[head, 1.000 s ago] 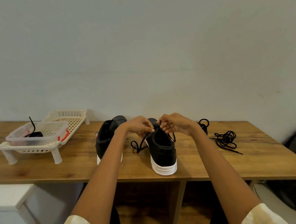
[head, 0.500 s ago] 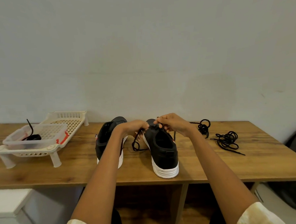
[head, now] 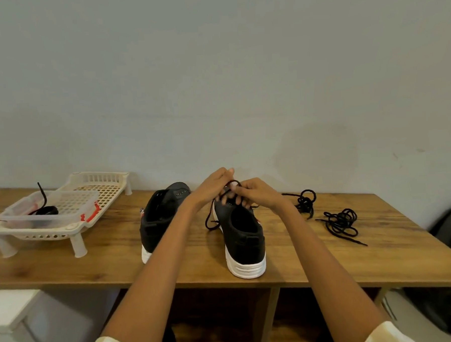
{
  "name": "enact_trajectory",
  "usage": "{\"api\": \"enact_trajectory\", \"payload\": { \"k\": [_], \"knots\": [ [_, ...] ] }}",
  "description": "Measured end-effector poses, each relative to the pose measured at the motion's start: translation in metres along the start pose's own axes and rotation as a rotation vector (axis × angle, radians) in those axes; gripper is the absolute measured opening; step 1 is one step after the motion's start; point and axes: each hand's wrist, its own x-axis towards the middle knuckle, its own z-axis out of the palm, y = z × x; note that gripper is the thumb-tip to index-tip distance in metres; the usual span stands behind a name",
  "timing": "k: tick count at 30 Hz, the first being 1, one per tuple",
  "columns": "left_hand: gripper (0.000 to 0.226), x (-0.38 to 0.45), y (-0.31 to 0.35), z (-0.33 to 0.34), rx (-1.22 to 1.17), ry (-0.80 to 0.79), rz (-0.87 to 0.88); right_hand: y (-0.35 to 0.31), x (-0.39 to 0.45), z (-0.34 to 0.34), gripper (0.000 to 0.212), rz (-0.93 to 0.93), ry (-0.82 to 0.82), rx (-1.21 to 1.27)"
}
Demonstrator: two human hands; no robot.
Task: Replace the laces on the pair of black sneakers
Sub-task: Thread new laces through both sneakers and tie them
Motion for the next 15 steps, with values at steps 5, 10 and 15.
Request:
{"api": "enact_trajectory", "payload": {
  "k": [5,10,15],
  "knots": [
    [0.029,-0.004,-0.005,-0.039,0.577,0.173,-0.168,0.004,-0.005,-0.007,0.033,0.035,-0.047,0.208],
    [0.014,-0.014,-0.011,-0.050,0.902,-0.031,-0.305,0.006,-0.009,-0.014,0.021,0.004,-0.068,0.226],
    [0.032,-0.011,0.002,-0.029,0.445,-0.194,0.002,0.007,-0.011,-0.015,0.021,-0.020,-0.050,0.198]
  ]
}}
